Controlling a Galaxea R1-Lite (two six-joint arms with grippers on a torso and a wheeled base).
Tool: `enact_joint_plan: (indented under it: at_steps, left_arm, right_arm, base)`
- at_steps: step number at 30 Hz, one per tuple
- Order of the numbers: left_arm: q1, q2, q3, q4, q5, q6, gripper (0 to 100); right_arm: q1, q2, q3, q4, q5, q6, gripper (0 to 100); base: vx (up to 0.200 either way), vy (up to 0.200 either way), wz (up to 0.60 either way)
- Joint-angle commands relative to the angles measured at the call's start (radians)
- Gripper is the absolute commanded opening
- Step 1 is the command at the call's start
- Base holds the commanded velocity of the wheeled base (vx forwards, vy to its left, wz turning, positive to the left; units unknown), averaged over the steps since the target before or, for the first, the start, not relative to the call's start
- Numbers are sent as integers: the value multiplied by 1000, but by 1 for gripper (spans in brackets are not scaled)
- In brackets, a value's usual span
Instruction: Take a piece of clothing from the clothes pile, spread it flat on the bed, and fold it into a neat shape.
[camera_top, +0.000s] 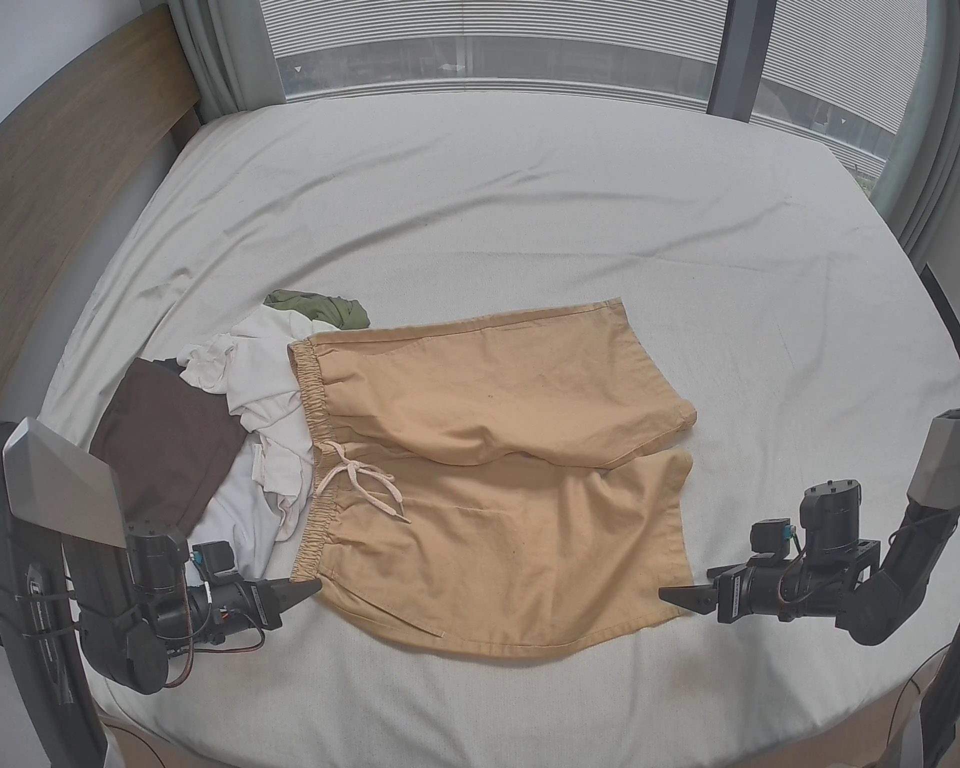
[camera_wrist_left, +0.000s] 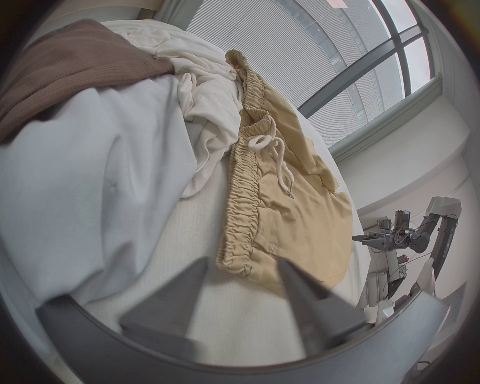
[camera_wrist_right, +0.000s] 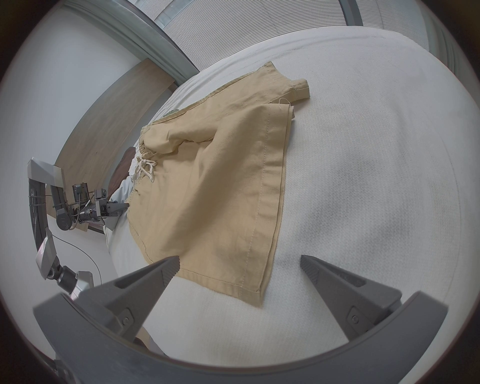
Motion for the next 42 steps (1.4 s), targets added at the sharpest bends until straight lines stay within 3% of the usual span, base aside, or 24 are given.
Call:
enact_joint_plan:
  at_steps: [1, 31, 32, 42]
  left_arm:
    - [3, 6, -12, -4, -1, 0, 0]
    - [0, 8, -26, -5, -2, 8, 0]
    - [0, 9, -26, -5, -1, 8, 0]
    - [0, 9, -27, -5, -1, 8, 0]
  right_arm:
    - [-1, 1, 3, 0, 0, -1, 100]
    - [27, 54, 27, -1, 23, 2, 100]
    - [27, 55, 29, -1, 22, 3, 0]
    - [25, 64, 24, -1, 20, 3, 0]
  base:
    - [0, 0, 0]
    - [0, 0, 0]
    - [0, 0, 0]
    - [0, 0, 0]
